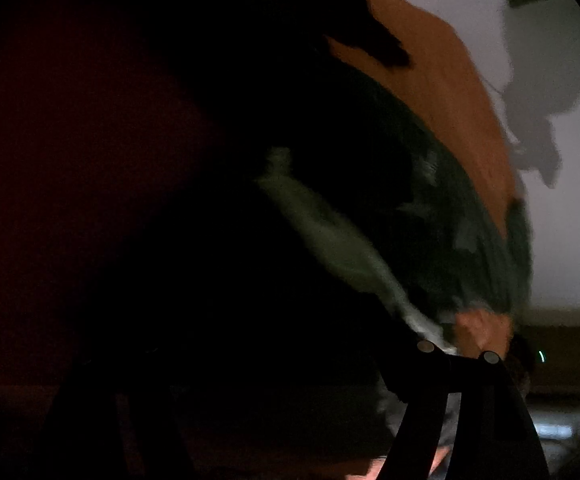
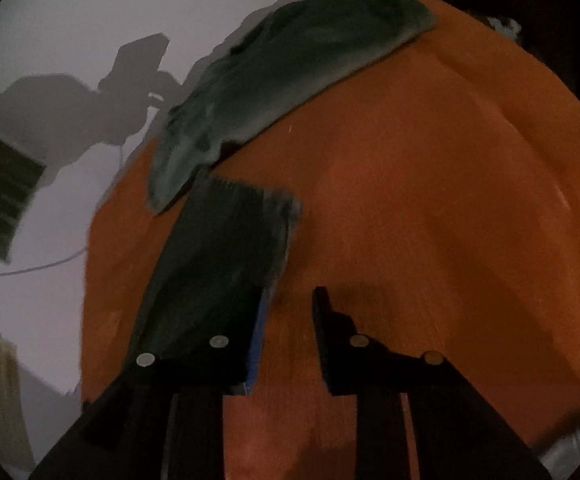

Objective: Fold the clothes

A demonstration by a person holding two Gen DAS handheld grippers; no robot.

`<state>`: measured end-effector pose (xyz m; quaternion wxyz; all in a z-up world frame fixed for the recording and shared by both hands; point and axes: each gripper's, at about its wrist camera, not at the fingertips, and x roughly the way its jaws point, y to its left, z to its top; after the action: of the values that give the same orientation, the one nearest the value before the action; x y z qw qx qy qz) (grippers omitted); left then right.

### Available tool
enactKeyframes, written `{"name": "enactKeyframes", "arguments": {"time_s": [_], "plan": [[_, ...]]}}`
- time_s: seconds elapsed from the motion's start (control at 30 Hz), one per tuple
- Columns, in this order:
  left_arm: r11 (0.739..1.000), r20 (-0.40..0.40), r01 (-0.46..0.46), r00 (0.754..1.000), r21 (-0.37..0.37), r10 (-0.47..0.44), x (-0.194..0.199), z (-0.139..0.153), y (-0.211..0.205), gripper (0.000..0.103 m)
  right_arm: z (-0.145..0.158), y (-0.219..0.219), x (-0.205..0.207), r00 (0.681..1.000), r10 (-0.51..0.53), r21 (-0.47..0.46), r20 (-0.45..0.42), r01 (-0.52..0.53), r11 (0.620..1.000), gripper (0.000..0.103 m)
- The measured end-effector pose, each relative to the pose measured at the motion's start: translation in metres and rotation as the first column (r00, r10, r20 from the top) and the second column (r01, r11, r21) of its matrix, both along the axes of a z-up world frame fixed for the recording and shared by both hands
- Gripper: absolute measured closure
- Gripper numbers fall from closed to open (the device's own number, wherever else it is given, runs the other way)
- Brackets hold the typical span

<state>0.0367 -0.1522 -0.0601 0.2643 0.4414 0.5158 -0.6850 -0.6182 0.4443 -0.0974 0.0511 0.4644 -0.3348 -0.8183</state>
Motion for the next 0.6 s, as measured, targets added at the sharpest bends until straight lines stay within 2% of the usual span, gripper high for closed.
{"name": "enactKeyframes", "arguments": {"time_s": [0.13,0.23,0.33,0.47,0.53,0.6], "plan": [[0.993,0.006,-0.117,0.993,-0.008,0.117,0.055,0.009,0.003,0.028,-0.001,0.025,0.079,1.0,-0.007,-0.049,-0.007,0.007,0.999,0.081],[0.992,0.038,-0.127,0.991,-0.014,0.128,0.075,0.004,-0.002,0.028,-0.005,0.047,0.149,0.997,-0.074,-0.05,-0.012,0.074,0.996,0.081],[0.992,0.048,-0.123,0.991,0.018,0.122,0.082,-0.002,0.002,0.028,-0.01,0.067,0.21,0.989,-0.148,-0.073,0.005,0.148,0.986,0.081],[0.997,0.082,-0.073,0.994,0.038,0.07,0.089,-0.017,0.003,0.028,-0.017,0.099,0.289,0.971,-0.238,-0.086,0.032,0.239,0.967,0.081],[0.997,0.09,-0.057,0.995,0.054,0.052,0.09,-0.027,0.004,0.028,-0.023,0.111,0.316,0.961,-0.272,-0.087,0.052,0.276,0.957,0.074],[0.997,0.084,-0.033,0.996,0.065,0.027,0.084,-0.035,0.007,0.028,-0.03,0.12,0.336,0.95,-0.302,-0.083,0.078,0.308,0.948,0.073]]}}
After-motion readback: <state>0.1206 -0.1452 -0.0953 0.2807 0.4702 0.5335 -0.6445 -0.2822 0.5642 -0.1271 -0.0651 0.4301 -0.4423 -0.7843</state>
